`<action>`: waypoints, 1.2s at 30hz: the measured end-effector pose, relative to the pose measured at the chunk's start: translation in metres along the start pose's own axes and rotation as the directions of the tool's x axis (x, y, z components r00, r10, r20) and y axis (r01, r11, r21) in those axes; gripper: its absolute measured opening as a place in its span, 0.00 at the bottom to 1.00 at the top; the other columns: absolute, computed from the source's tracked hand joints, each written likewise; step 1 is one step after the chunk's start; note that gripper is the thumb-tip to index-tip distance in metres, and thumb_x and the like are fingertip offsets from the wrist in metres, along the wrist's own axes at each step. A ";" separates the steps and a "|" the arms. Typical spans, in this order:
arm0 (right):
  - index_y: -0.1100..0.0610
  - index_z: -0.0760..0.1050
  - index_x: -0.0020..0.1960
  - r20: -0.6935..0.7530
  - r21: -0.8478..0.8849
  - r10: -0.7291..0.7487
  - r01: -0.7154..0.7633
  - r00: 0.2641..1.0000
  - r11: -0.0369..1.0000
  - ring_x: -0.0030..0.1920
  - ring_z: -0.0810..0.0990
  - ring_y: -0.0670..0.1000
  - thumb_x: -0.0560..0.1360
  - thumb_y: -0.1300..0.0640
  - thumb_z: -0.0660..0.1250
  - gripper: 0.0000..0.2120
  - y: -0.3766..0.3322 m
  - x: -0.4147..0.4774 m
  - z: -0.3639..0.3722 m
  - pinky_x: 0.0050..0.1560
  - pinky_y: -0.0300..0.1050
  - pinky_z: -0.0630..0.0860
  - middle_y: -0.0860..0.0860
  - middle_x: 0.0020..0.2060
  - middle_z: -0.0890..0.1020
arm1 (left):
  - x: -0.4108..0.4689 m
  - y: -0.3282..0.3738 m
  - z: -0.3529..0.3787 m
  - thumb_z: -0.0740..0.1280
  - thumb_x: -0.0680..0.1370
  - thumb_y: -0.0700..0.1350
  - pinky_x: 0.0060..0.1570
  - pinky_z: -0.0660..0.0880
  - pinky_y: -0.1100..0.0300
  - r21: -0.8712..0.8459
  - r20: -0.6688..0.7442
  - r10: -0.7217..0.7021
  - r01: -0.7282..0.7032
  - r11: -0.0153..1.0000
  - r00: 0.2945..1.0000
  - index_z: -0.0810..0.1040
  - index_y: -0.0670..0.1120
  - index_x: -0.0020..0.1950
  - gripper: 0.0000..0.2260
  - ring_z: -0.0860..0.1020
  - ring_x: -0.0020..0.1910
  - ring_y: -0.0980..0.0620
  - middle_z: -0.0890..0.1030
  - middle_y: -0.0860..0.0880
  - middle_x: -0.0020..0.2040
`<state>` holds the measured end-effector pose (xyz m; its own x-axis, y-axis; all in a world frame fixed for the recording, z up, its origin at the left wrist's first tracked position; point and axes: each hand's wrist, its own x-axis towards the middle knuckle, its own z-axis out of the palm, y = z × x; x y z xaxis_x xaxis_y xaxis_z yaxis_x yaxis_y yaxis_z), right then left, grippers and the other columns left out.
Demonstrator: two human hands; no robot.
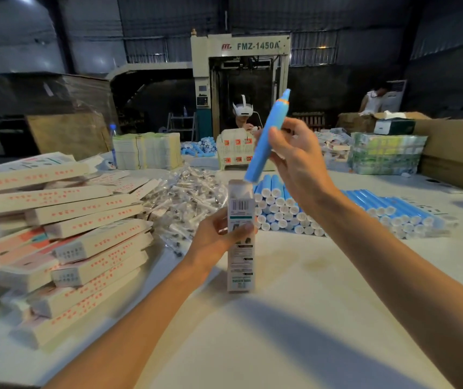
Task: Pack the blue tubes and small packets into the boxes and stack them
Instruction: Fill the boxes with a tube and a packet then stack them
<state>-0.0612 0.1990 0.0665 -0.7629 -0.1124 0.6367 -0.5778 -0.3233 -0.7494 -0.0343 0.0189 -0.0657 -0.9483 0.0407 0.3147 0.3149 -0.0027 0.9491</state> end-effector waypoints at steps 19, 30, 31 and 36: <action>0.48 0.66 0.73 0.342 -0.728 0.297 0.052 0.891 0.683 0.54 0.80 0.45 0.78 0.57 0.74 0.28 0.042 0.013 -0.009 0.46 0.35 0.77 0.50 0.61 0.76 | -0.003 0.002 0.002 0.75 0.77 0.58 0.64 0.79 0.43 0.062 0.027 0.035 -0.037 0.997 0.999 0.78 0.51 0.67 0.22 0.85 0.58 0.44 0.87 0.48 0.57; 0.43 0.61 0.80 0.446 -0.648 0.091 0.252 0.890 0.719 0.70 0.71 0.44 0.86 0.52 0.62 0.24 0.088 -0.016 0.002 0.68 0.47 0.74 0.44 0.74 0.68 | -0.001 0.000 -0.022 0.65 0.87 0.44 0.36 0.78 0.71 0.049 -0.196 0.068 -0.059 0.997 0.978 0.74 0.58 0.63 0.09 0.85 0.45 0.63 0.88 0.59 0.49; 0.42 0.60 0.81 0.438 -0.626 0.064 0.253 0.897 0.737 0.70 0.71 0.42 0.86 0.51 0.61 0.25 0.086 -0.014 0.006 0.69 0.48 0.73 0.43 0.75 0.69 | 0.000 -0.001 -0.022 0.65 0.87 0.45 0.37 0.79 0.70 0.049 -0.193 0.067 -0.059 0.997 0.979 0.74 0.56 0.65 0.09 0.86 0.45 0.60 0.88 0.57 0.49; 0.47 0.68 0.78 0.490 -0.656 0.001 0.368 0.872 0.659 0.67 0.69 0.32 0.86 0.52 0.62 0.20 0.085 -0.007 0.016 0.68 0.45 0.73 0.40 0.71 0.72 | 0.001 -0.005 -0.024 0.70 0.84 0.46 0.54 0.83 0.54 0.059 -0.160 0.136 -0.128 0.990 0.978 0.61 0.60 0.80 0.28 0.85 0.60 0.48 0.82 0.49 0.68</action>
<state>-0.1000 0.1570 0.0017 -0.5239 -0.5583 0.6433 -0.8515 0.3624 -0.3789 -0.0378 -0.0046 -0.0697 -0.8908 -0.1205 0.4382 0.4352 0.0513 0.8989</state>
